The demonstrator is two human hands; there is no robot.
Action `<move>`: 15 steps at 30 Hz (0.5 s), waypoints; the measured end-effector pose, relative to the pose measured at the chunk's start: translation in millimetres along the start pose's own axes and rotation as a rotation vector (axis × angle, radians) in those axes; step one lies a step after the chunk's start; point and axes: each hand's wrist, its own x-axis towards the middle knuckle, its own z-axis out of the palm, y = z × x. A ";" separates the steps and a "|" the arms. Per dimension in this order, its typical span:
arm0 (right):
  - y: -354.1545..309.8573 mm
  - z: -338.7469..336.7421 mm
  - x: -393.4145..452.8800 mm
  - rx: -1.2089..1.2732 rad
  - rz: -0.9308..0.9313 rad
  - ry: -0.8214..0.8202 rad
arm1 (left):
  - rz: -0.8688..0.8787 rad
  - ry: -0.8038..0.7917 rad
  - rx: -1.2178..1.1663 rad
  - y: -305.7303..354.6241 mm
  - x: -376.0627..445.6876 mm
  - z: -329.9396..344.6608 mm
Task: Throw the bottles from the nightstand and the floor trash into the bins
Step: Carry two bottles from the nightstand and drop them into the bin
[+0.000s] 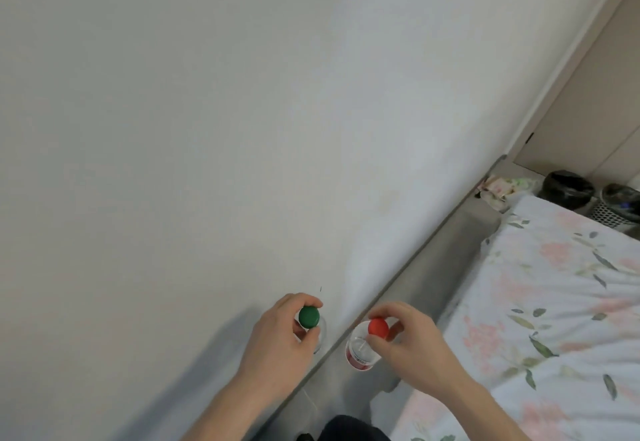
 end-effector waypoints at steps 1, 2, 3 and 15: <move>2.3 -5.6 2.6 0.004 0.023 0.031 | 0.026 -0.030 0.002 2.9 13.2 2.9; 4.9 -11.3 3.8 0.009 0.048 0.059 | 0.049 -0.062 0.002 6.8 24.9 5.8; 7.3 -17.2 3.9 0.018 0.074 0.089 | 0.071 -0.091 -0.005 11.7 35.3 8.9; 55.1 -99.6 60.5 0.104 0.240 0.343 | 0.233 -0.261 -0.065 81.2 162.0 60.9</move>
